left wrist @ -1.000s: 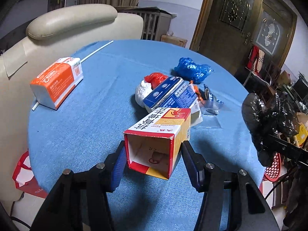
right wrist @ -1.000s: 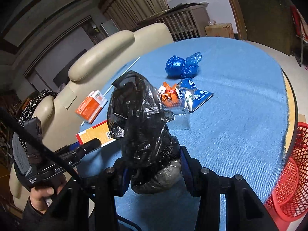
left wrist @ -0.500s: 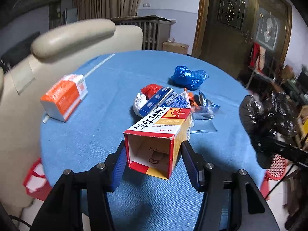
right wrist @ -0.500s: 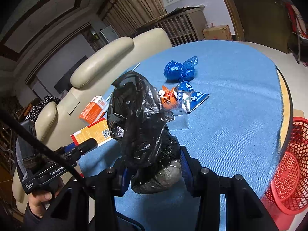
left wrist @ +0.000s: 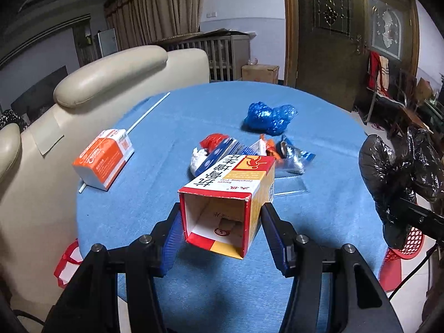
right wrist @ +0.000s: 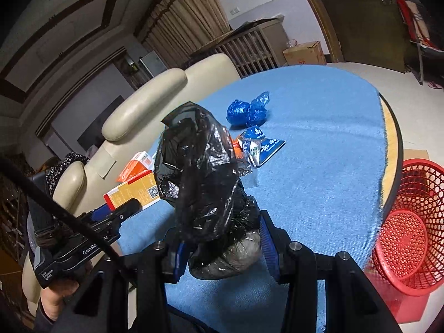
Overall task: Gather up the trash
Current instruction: 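Carry the black bag with the right gripper over the red basket, then open the right gripper to drop the black bag while the left drops the red-and-white box into the basket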
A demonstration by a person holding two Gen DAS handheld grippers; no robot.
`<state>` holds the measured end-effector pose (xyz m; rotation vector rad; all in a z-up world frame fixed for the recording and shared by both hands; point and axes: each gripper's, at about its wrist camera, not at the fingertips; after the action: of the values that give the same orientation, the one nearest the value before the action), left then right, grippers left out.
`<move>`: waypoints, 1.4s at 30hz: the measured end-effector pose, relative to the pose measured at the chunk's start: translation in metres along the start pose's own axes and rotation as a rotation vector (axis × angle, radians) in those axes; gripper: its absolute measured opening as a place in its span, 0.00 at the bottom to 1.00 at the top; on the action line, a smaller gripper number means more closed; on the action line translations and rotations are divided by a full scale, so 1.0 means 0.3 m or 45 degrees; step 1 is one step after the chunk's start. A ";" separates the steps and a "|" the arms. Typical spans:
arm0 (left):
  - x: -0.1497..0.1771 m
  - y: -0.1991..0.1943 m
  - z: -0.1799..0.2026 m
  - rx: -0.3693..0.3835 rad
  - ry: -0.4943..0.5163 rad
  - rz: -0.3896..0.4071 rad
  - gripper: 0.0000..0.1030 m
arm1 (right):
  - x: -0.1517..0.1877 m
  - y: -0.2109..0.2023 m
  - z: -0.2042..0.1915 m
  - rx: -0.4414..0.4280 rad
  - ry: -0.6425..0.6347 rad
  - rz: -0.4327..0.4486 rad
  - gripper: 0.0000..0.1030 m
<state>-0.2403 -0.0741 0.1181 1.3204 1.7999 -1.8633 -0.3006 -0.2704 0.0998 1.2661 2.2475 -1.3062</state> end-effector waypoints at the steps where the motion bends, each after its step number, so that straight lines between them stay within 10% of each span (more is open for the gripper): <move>1: -0.003 -0.005 0.007 0.002 0.004 0.004 0.56 | -0.001 -0.015 0.003 -0.002 0.003 0.013 0.46; 17: -0.116 -0.065 0.221 0.282 0.069 0.108 0.56 | -0.027 -0.268 0.254 0.038 0.224 0.191 0.46; 37: -0.196 -0.001 0.662 0.554 0.319 0.073 0.56 | 0.023 -0.358 0.763 0.487 0.502 0.196 0.49; 42: -0.203 0.020 0.766 0.602 0.377 0.048 0.56 | 0.013 -0.326 0.818 0.527 0.547 0.157 0.73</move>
<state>-0.3006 -0.3042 0.1204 1.8599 1.4852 -2.2625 -0.4278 -0.4861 0.0155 1.9605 2.1727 -1.6363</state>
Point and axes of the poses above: each gripper's, at about its wrist camera, not at the fingertips, and y roughly the way its jaws point, z to its right, x to its underside, and after that the axes turned 8 degrees about y, right-handed
